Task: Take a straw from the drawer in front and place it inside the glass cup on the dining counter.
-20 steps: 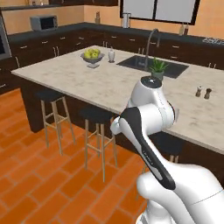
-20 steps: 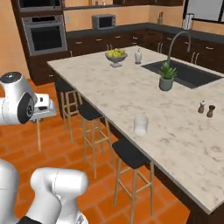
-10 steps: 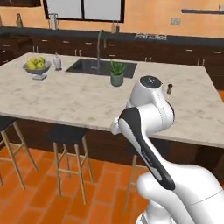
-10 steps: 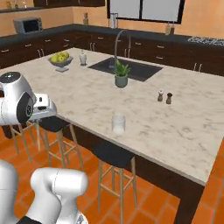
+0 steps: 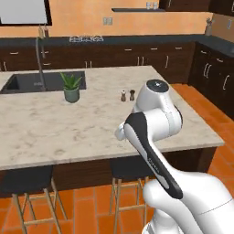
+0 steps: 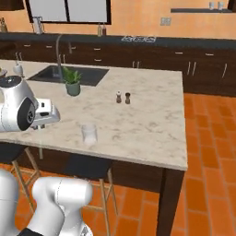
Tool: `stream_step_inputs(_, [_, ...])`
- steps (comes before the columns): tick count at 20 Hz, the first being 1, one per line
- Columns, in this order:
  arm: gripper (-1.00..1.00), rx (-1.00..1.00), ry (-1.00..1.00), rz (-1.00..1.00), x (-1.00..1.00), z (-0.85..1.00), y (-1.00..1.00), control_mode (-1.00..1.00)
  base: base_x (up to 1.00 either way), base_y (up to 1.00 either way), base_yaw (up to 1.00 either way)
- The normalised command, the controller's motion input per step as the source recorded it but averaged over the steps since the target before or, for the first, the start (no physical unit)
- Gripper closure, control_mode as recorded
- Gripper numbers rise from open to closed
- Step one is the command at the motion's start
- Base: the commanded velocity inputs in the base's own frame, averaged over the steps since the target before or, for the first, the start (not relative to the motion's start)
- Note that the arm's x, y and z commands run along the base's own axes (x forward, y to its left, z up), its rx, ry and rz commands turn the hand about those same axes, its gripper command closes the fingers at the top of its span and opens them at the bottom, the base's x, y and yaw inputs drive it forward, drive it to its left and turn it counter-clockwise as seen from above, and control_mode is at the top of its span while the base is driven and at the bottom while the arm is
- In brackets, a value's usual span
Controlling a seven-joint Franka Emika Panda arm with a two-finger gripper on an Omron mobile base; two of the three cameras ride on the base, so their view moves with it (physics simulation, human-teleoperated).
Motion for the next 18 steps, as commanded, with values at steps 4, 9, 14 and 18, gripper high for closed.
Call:
stream_step_inputs(4, [1.00,0.00,0.00,0.00,0.00,0.00,0.00,1.00,0.56,0.35,-0.58])
stream_step_inputs(9, [1.00,0.00,0.00,0.00,0.00,0.00,0.00,1.00,0.41,0.32,-0.53])
stream_step_inputs(14, [1.00,0.00,0.00,0.00,0.00,0.00,0.00,1.00,0.68,0.58,-0.34])
stream_step_inputs(18, [1.00,0.13,-0.01,-0.05,0.36,0.12,0.45,-1.00,0.00,0.00,0.00])
